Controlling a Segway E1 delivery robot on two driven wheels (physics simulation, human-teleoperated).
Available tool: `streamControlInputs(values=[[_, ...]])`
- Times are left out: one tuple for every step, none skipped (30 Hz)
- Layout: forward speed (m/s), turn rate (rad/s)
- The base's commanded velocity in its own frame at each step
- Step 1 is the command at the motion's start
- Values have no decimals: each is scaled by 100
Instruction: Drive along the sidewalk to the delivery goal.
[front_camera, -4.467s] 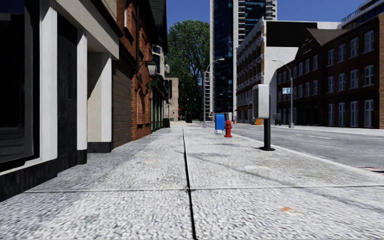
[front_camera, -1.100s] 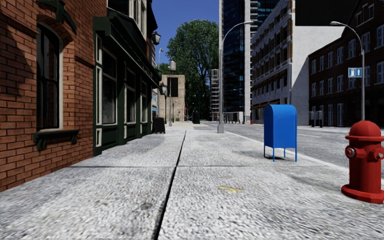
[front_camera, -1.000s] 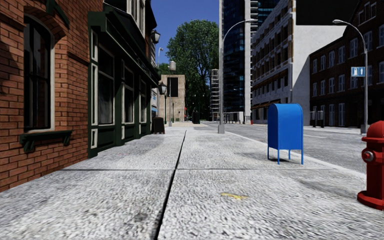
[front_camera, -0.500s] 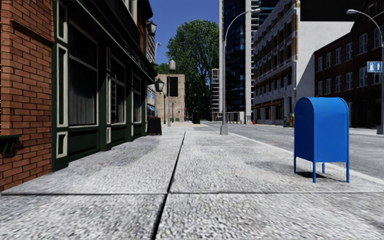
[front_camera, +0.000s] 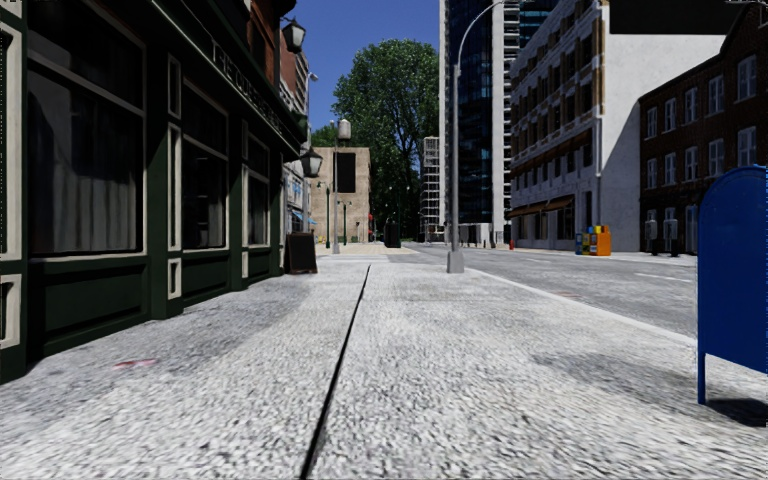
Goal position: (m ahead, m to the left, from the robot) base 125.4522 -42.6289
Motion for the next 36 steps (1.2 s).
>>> streamControlInputs(values=[[200,0],[200,0],[200,0],[200,0],[200,0],[200,0],[200,0],[200,0],[200,0],[200,0],[200,0],[200,0],[200,0],[200,0],[200,0],[200,0],[200,0],[200,0],[200,0],[200,0],[200,0],[200,0],[200,0],[200,0],[200,0],[200,0],[200,0],[200,0],[200,0],[200,0],[200,0],[200,0],[200,0],[200,0],[200,0],[200,0]])
